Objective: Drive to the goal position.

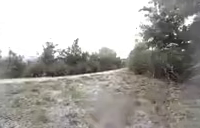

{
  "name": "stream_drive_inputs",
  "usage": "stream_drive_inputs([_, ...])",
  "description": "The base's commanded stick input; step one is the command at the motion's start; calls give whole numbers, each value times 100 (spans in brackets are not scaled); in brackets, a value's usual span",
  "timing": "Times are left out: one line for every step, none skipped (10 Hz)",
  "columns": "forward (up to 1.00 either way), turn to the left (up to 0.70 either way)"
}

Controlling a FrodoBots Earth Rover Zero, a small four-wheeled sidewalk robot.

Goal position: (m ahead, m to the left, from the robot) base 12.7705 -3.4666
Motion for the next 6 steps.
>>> stream_drive_inputs([100,0])
stream_drive_inputs([100,0])
stream_drive_inputs([100,0])
stream_drive_inputs([100,0])
stream_drive_inputs([100,0])
stream_drive_inputs([100,0])
